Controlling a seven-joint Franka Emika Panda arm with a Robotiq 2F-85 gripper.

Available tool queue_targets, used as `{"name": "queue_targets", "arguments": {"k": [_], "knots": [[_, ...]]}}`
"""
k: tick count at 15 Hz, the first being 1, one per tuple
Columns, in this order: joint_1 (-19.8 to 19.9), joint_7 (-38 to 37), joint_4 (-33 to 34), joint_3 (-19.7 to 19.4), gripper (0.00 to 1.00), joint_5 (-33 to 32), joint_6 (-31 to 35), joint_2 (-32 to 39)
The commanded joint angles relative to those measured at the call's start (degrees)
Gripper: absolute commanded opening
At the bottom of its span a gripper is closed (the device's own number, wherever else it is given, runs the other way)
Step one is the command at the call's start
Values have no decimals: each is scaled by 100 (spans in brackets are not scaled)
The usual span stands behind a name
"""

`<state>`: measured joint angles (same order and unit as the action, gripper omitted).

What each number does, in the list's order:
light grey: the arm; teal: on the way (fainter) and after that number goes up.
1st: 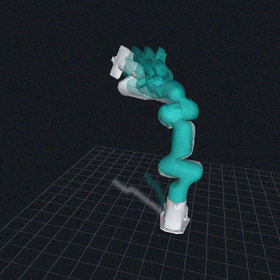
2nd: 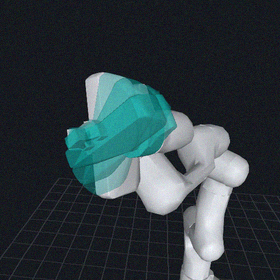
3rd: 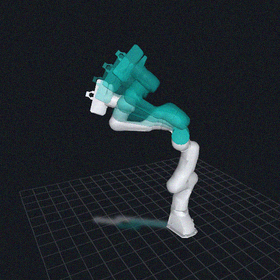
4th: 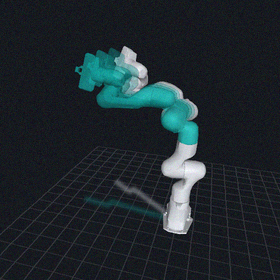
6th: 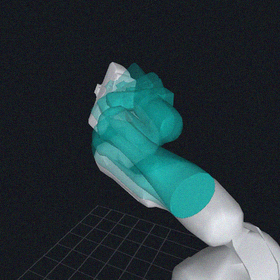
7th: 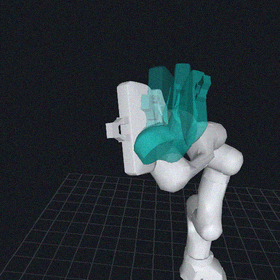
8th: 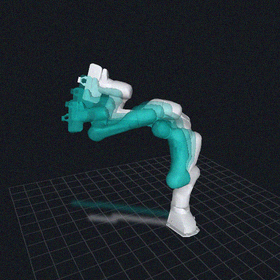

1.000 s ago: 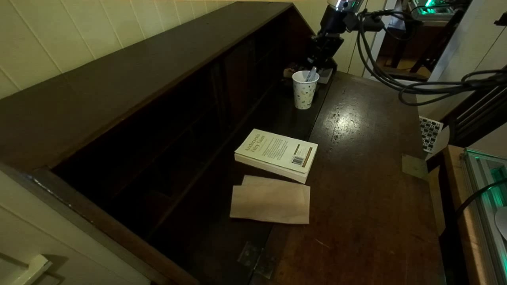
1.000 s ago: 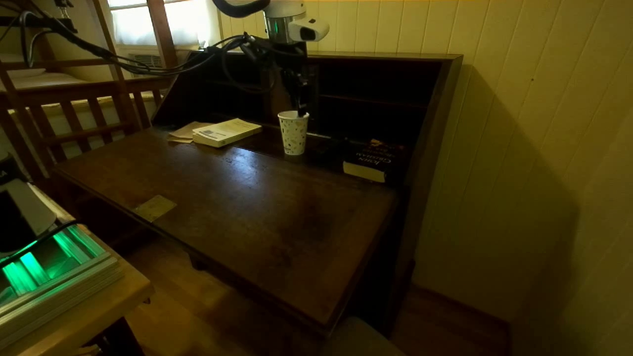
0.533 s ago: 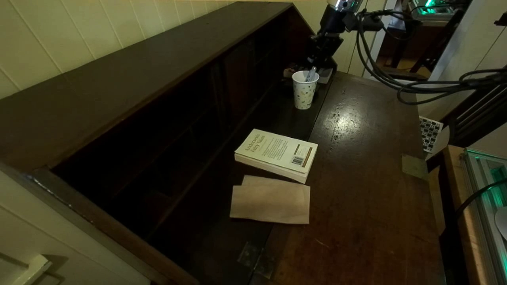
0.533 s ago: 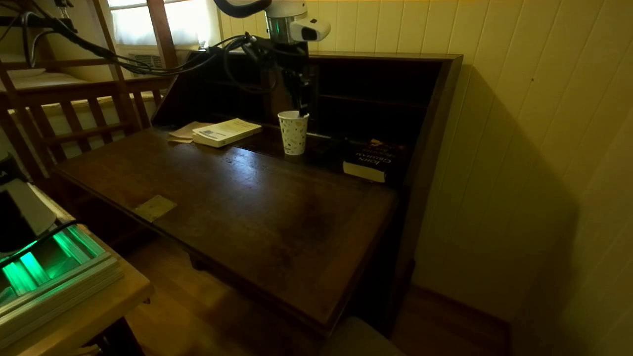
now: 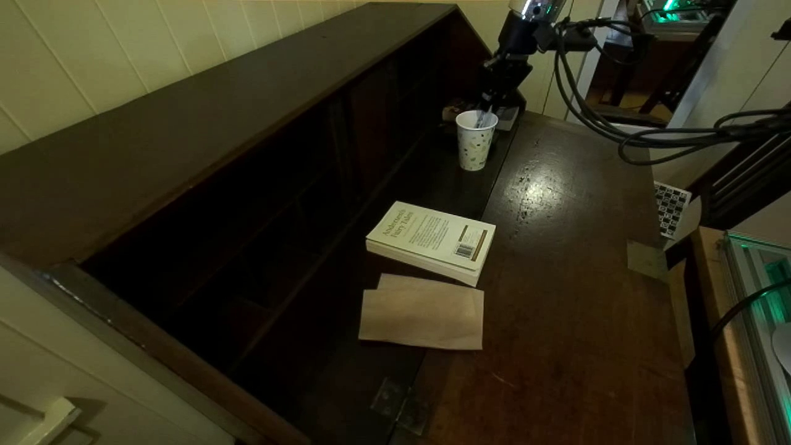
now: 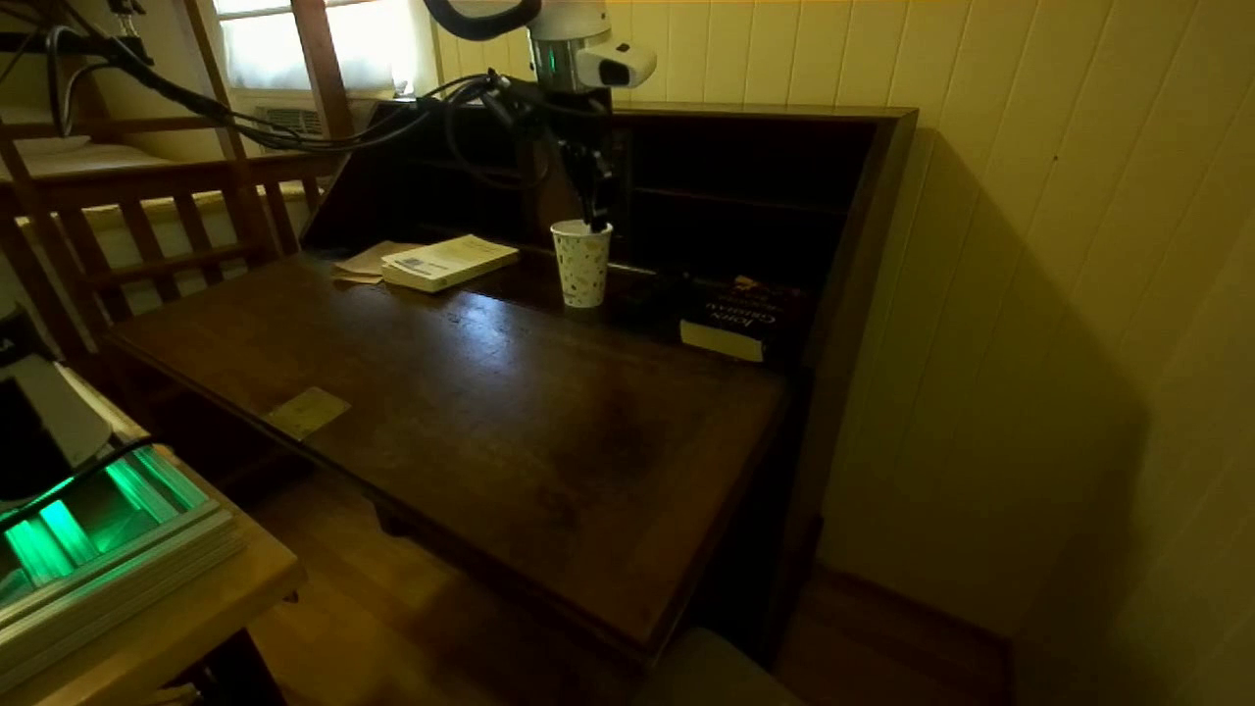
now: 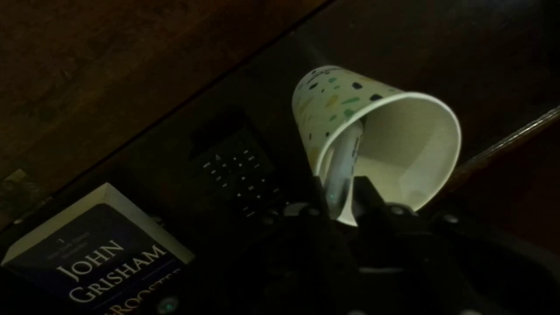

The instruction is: Take the marker out of the coffee cup and put it on the top shelf.

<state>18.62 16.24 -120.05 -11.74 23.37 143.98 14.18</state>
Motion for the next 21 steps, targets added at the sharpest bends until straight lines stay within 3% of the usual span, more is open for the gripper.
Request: {"name": "queue_targets", "arguments": {"k": [1, 3, 9, 21], "knots": [[119, 113, 179, 113, 0, 72, 16, 144], [119, 111, 215, 121, 4, 72, 6, 141], [128, 56, 212, 130, 4, 124, -73, 9], [-23, 35, 1, 45, 4, 126, 1, -931]]}}
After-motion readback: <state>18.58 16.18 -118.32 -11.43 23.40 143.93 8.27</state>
